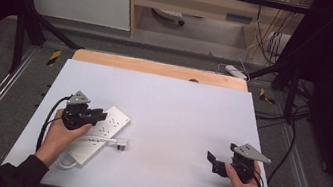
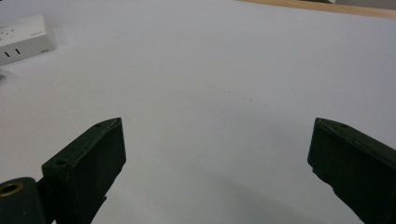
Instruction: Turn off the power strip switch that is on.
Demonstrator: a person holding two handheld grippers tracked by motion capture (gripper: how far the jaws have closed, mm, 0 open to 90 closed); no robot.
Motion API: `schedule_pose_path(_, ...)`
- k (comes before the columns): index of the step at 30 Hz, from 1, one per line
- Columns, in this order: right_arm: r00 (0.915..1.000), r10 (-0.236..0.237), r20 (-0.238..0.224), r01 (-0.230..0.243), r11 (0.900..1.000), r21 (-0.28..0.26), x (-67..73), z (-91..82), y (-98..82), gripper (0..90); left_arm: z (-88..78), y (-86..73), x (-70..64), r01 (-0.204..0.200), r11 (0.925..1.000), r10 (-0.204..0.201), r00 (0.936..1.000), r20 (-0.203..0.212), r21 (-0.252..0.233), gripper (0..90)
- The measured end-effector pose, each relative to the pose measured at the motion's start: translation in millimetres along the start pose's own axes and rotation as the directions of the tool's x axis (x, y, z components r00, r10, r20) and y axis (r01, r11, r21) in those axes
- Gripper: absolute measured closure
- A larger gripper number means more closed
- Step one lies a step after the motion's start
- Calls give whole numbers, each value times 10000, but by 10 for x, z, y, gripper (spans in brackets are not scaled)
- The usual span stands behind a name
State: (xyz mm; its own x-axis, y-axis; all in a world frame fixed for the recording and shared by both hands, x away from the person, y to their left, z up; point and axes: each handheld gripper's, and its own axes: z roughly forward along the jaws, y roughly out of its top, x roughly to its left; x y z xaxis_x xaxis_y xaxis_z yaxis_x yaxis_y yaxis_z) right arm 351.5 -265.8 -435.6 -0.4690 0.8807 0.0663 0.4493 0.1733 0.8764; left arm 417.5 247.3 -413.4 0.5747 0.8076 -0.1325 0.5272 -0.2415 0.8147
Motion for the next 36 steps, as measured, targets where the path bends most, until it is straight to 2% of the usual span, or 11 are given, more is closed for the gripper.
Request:
schedule_pose_path(3, 10000, 2, 1, -2, 10000, -1, -1, 0, 0, 46, 2, 11, 3, 74, 10000, -74, 10000, -49, -62, 616)
schedule_pose_path(10, 10000, -2, -2, 2, 10000, -4, 0, -1, 0, 46, -7, 39, -12, 98, 9994, -103, 9998, -146, -339, 359)
schedule_pose_path(13, 10000, -5, -9, 5, 10000, 6, 1, -1, 0, 46, -10, 53, -24, 191, 9992, -201, 9994, -287, -359, 266)
schedule_pose_path(15, 10000, -1, -4, 1, 10000, 11, 0, 0, 0, 46, -15, 61, -39, 90, 9994, -105, 9990, -438, -324, 220)
schedule_pose_path(18, 10000, -12, -15, 12, 10000, 31, 1, 2, 0, 45, -16, 72, -51, 225, 9994, -231, 9995, -218, -273, 154)
schedule_pose_path(24, 10000, -11, -13, 11, 10000, 32, 0, 4, -1, 45, -35, 87, -87, 132, 9996, -132, 9999, -6, -264, 120)
schedule_pose_path(36, 10000, -12, -11, 12, 10000, 41, 0, 6, -2, 44, -175, 142, -85, 272, 9986, -258, 9992, 319, -456, 95)
